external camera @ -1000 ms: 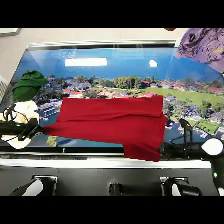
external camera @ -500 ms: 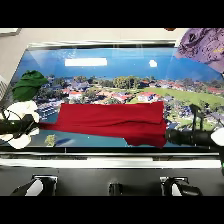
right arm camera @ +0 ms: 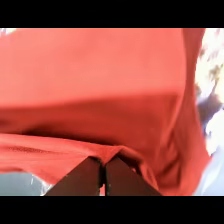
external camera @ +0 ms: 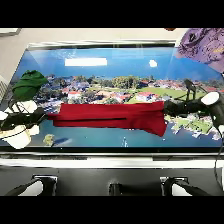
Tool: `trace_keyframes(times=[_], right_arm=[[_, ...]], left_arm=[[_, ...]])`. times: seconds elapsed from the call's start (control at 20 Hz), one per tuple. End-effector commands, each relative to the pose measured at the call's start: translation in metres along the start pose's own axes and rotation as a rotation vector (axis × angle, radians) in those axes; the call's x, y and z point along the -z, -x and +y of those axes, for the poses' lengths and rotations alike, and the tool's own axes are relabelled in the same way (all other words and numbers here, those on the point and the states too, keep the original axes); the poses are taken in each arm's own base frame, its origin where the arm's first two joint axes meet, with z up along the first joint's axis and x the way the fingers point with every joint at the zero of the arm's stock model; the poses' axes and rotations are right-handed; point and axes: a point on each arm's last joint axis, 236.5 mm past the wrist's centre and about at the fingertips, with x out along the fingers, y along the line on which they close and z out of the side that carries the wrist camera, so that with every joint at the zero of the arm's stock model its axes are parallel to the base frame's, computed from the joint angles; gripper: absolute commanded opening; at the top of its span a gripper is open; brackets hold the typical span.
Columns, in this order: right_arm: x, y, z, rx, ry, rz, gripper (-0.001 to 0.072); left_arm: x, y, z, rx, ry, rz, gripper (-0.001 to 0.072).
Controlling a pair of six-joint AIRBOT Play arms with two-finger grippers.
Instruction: Fold the clothes and pants, and hang the long-sleeved shirts on hangers.
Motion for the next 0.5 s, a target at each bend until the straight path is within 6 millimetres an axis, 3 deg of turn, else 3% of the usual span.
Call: trace_keyframes(times=[0.0,0.25,0.45], right_arm=[[-0.034,-0.022,-0.005,0.001,0.012,-0.007,0.0025],[-0.029,-0.056,-0.014,0.043,0.038,0.072,0.0025],[-0.029,-0.063,-0.031,0.100,0.013,0.076,0.0025]], left_arm=[[-0.026,-0.022,-0.008,-0.008,-0.048,-0.060,0.0012],[-0.049,-0.048,-0.022,0.000,-0.079,-0.035,0.0012],[-0.040,-0.075,-0.027,-0.004,-0.094,0.024,0.0012]])
